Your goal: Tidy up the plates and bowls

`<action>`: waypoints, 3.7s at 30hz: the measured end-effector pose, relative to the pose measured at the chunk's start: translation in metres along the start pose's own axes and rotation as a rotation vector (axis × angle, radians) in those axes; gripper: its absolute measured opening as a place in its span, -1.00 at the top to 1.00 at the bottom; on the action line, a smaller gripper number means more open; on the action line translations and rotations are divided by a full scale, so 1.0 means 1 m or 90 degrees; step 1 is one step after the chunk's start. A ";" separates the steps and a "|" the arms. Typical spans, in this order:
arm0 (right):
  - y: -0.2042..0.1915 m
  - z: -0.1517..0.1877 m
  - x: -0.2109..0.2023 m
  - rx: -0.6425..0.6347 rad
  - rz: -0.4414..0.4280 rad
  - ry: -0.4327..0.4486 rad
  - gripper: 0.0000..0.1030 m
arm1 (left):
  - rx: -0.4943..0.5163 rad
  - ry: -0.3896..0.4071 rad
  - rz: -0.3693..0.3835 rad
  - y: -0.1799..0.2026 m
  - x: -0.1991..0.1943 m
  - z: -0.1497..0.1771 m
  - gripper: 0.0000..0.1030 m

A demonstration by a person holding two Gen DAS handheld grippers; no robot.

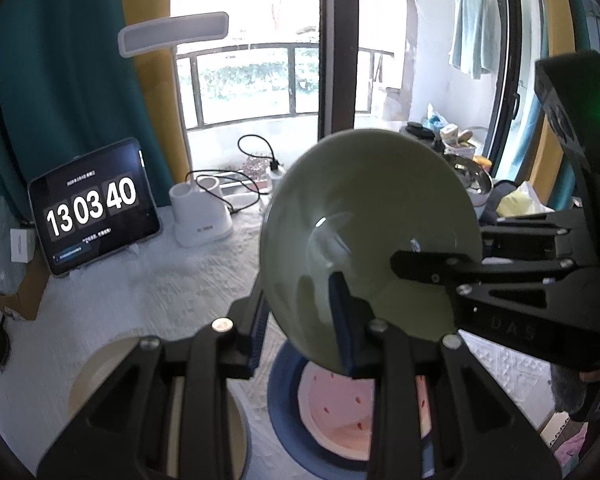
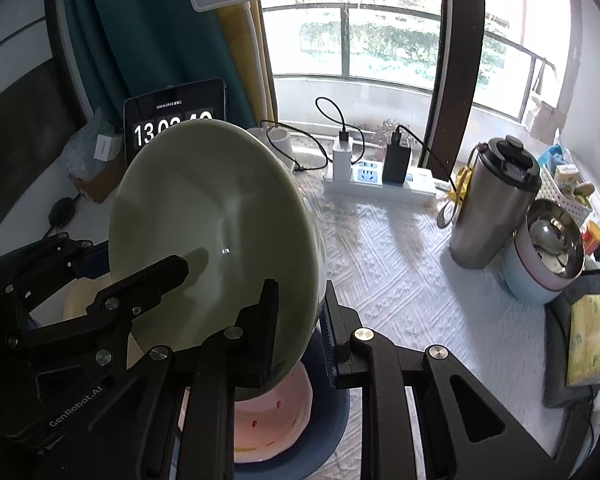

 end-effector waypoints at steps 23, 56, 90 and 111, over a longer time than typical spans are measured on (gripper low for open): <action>0.000 0.046 0.011 0.031 -0.015 -0.068 0.58 | 0.001 -0.041 0.023 0.014 -0.001 0.037 0.41; -0.008 0.067 0.025 0.019 0.034 -0.153 0.57 | 0.024 -0.134 0.043 0.025 0.017 0.072 0.41; -0.002 0.059 0.011 0.067 0.016 -0.115 0.42 | 0.033 -0.087 0.046 0.015 0.001 0.057 0.38; 0.007 0.053 -0.017 0.067 0.018 -0.056 0.42 | -0.011 -0.063 0.030 -0.018 -0.009 0.048 0.36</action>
Point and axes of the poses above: each gripper's, at about its wrist camera, not at the fingertips, and x roughly the way its jaws point, y to its right, z to its underside, the point moved 1 cm from there along x, roughly the way its jaws point, and after that the axes turned 6 degrees about x, right-handed, at the moved point
